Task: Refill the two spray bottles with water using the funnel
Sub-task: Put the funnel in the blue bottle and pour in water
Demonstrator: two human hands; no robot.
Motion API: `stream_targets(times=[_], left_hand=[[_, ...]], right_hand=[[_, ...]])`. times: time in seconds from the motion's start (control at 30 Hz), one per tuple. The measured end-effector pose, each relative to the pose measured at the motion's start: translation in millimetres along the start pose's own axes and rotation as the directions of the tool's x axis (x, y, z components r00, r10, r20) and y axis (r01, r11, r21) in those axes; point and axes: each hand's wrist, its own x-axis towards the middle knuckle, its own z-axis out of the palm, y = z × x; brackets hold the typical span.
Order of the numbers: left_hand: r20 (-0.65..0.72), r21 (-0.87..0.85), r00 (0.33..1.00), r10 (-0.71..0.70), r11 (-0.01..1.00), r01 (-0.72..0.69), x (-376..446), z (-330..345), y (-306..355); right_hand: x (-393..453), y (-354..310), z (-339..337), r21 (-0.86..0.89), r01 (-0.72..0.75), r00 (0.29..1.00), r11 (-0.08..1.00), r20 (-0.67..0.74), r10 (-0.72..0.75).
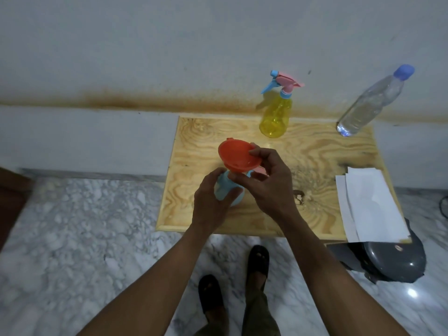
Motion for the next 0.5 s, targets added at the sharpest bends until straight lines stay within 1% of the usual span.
stream_targets(times=[0.17,0.27,0.5], left_hand=[[0.003,-0.055,1.0,-0.024,0.998,0.024,0.3,1.8,-2.5],[0.009,-0.076,1.0,-0.008,0.997,0.009,-0.7,1.5,-2.5],[0.022,-0.072,1.0,0.007,0.997,-0.006,1.9,1.8,-6.0]], right_hand=[[-1.2,7.0,2.6,-0.049,-0.012,0.999,0.999,0.047,0.014],[-3.1,9.4,3.9,-0.063,-0.001,0.998,0.998,0.07,0.006],[-6.1,12.8,3.7,-0.067,0.018,0.995,0.998,0.096,-0.011]])
